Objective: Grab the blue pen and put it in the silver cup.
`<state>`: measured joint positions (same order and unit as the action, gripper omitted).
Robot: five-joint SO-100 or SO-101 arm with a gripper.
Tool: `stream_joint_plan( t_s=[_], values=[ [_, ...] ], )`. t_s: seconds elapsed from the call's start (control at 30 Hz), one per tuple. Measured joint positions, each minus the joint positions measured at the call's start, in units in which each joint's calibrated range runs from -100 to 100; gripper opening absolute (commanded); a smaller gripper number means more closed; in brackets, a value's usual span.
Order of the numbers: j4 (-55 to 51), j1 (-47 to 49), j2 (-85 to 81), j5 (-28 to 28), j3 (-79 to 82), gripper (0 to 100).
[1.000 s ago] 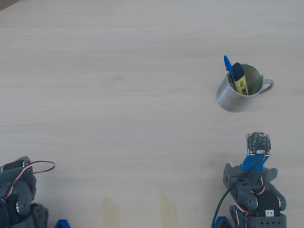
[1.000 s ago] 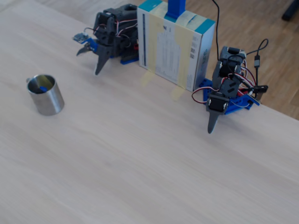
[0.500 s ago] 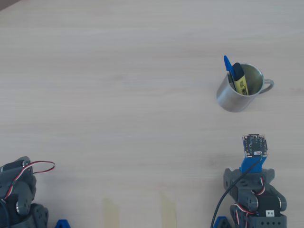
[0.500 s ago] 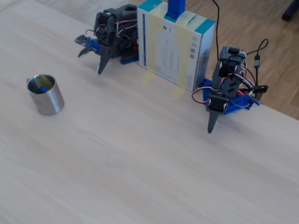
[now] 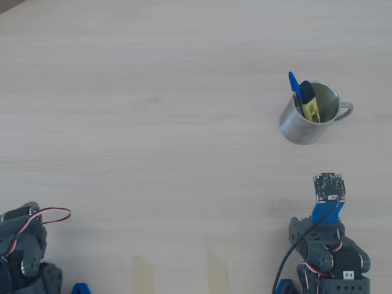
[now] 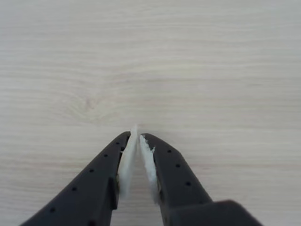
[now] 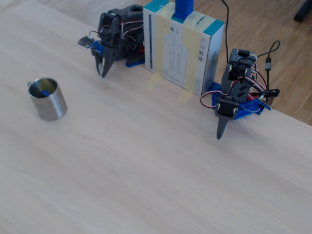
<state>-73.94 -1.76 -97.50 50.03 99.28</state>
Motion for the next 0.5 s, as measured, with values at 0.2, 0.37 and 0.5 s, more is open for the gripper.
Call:
stream_joint_plan(
  t_s=[0.2, 0.37, 0.5],
  values=[
    [0.0, -2.3, 0.0, -0.2, 0.0, 2],
    [0.0, -2.3, 0.0, -0.2, 0.0, 2],
    [-0.1, -2.3, 0.0, -0.2, 0.0, 2]
  ],
)
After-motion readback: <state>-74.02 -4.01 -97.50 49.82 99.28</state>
